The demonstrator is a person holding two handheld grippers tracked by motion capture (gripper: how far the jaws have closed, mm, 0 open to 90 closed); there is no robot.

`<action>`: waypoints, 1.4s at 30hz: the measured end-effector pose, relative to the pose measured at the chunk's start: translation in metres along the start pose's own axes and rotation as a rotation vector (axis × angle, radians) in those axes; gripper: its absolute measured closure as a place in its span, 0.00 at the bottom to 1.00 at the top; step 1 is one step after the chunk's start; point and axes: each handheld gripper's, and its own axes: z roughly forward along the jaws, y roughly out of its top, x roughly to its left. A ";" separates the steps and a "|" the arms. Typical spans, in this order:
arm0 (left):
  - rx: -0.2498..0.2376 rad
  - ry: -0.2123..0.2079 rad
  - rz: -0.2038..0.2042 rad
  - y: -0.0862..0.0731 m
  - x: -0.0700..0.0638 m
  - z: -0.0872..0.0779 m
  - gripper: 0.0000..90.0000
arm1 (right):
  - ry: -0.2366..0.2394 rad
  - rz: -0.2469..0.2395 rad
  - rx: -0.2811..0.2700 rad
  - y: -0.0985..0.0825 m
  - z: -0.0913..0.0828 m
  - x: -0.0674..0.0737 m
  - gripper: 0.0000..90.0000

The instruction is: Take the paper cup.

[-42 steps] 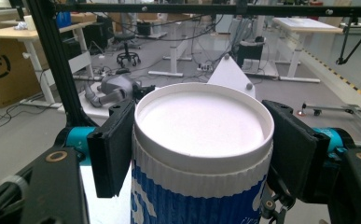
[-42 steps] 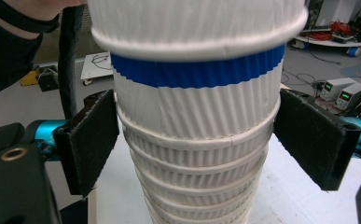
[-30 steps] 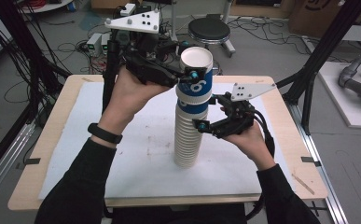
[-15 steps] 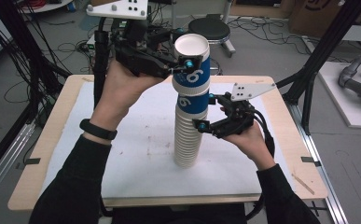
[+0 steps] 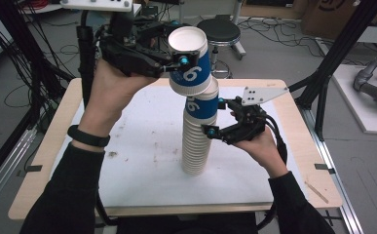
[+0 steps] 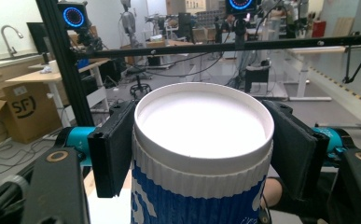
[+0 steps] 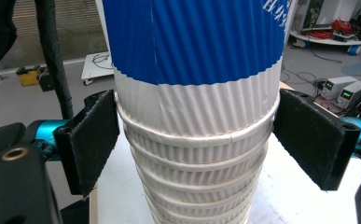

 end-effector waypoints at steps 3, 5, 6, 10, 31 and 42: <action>0.009 0.014 0.008 -0.001 -0.003 -0.010 0.33 | -0.001 -0.003 0.002 0.000 -0.001 0.000 0.17; 0.013 0.021 0.005 -0.004 -0.006 -0.019 0.33 | 0.000 -0.001 0.003 0.000 -0.001 0.000 0.17; 0.013 0.021 0.005 -0.004 -0.006 -0.019 0.33 | -0.001 -0.001 0.002 0.000 -0.001 0.000 0.17; 0.033 0.034 0.003 -0.012 -0.013 -0.029 0.33 | -0.002 0.000 -0.002 0.000 -0.002 0.001 0.18; 0.061 -0.005 -0.071 -0.088 -0.041 -0.047 0.33 | -0.025 -0.007 0.004 -0.004 -0.010 0.008 0.17; 0.065 0.002 -0.100 -0.120 -0.047 -0.047 0.33 | -0.066 0.003 -0.024 -0.017 -0.027 0.020 0.17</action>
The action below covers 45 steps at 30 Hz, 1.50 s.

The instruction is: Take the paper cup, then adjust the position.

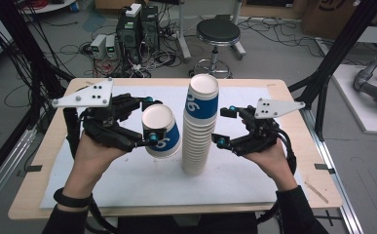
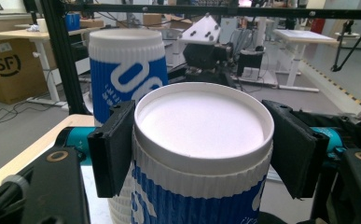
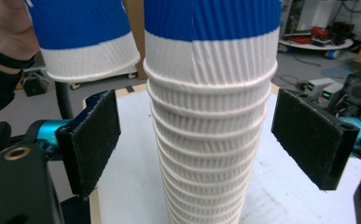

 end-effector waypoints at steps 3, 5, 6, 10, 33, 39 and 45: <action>0.015 0.017 -0.005 -0.008 0.002 0.000 0.33 | -0.010 0.008 -0.001 -0.005 -0.004 0.000 0.17; 0.008 0.017 -0.014 -0.013 0.004 0.000 0.33 | -0.018 0.005 -0.002 -0.007 -0.006 0.001 0.17; 0.003 0.014 -0.028 -0.020 0.007 -0.001 0.33 | -0.019 0.006 -0.004 -0.009 -0.007 0.000 0.17; -0.002 0.014 -0.038 -0.031 0.013 -0.001 0.33 | -0.027 0.004 0.001 -0.013 -0.011 -0.002 0.17; 0.045 0.001 -0.056 -0.042 0.017 -0.001 0.33 | -0.043 0.015 -0.014 -0.018 -0.028 -0.006 0.17; 0.053 -0.012 -0.060 -0.042 0.015 -0.001 0.33 | -0.011 0.000 -0.022 -0.016 -0.031 -0.001 0.18; 0.058 -0.024 -0.062 -0.042 0.012 0.000 0.33 | 0.016 -0.013 -0.037 -0.016 -0.038 0.002 0.17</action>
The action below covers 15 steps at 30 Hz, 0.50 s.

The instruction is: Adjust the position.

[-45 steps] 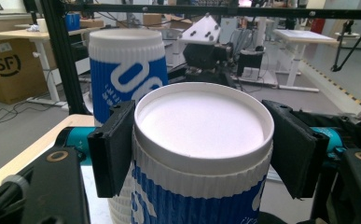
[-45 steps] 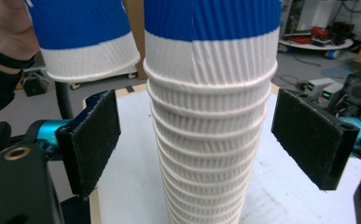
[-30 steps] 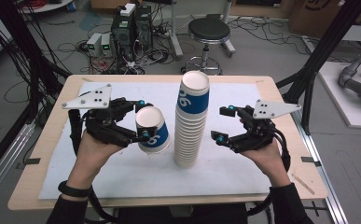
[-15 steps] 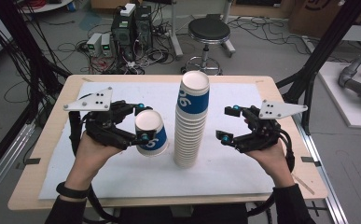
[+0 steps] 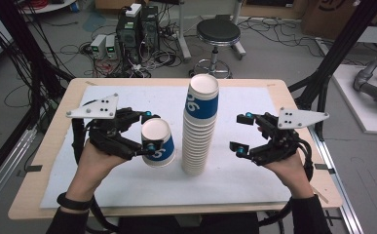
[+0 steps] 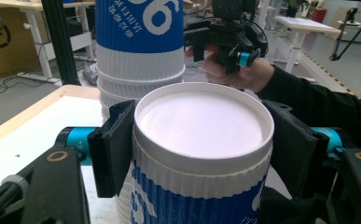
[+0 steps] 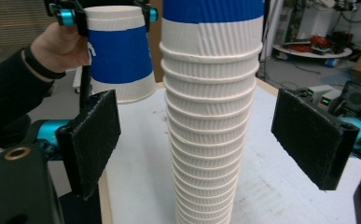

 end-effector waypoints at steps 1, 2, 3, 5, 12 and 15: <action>-0.001 -0.004 -0.002 0.000 -0.001 0.000 0.33 | 0.000 0.000 0.000 0.000 0.000 0.000 0.17; 0.002 -0.006 0.002 0.000 -0.002 0.000 0.33 | 0.005 0.000 0.003 0.000 -0.001 0.001 0.17; 0.001 -0.008 0.001 0.001 -0.003 0.000 0.33 | 0.017 -0.003 0.001 0.000 -0.001 0.001 0.17; 0.002 -0.010 0.007 0.002 -0.006 0.000 0.33 | 0.041 -0.005 0.005 0.000 0.001 0.003 0.17; -0.011 -0.037 0.006 0.006 -0.010 0.002 0.33 | 0.105 -0.037 0.009 0.002 0.007 0.015 0.18; -0.009 -0.054 0.007 0.007 -0.012 0.006 0.33 | 0.124 -0.047 0.013 0.003 0.010 0.020 0.18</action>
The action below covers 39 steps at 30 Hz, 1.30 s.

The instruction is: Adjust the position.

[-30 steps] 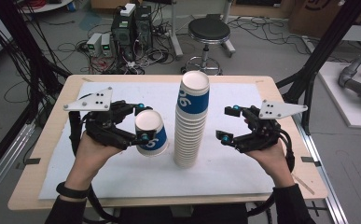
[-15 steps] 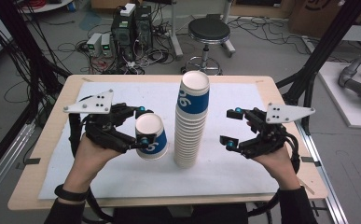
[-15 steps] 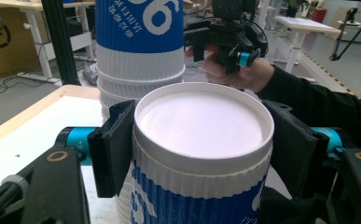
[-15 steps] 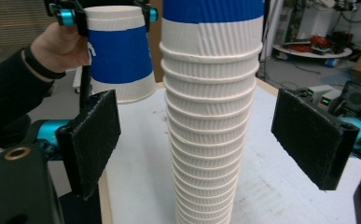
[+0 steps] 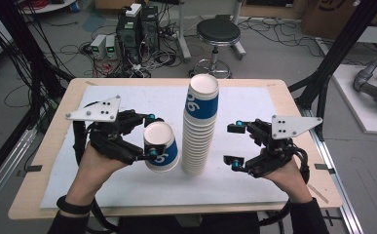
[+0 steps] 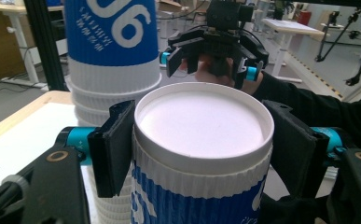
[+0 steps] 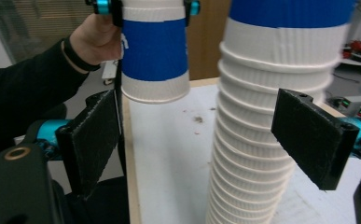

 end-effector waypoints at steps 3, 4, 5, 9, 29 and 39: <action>0.000 -0.022 0.004 0.002 -0.004 0.005 0.33 | 0.025 -0.018 0.010 0.001 0.007 0.006 0.17; 0.002 -0.028 0.007 0.002 -0.005 0.006 0.33 | 0.025 -0.018 0.010 0.001 0.007 0.006 0.17; 0.004 -0.037 0.008 0.003 -0.006 0.008 0.33 | 0.038 -0.015 0.013 0.002 0.009 0.008 0.17; -0.004 -0.037 0.017 0.004 -0.011 0.013 0.33 | 0.062 -0.029 0.025 0.003 0.019 0.014 0.17; 0.000 -0.068 0.014 0.004 -0.022 0.033 0.33 | 0.136 -0.016 0.057 0.002 0.058 0.028 0.17; -0.028 -0.074 0.006 0.003 -0.023 0.039 0.33 | 0.145 0.029 0.064 -0.002 0.074 0.030 0.17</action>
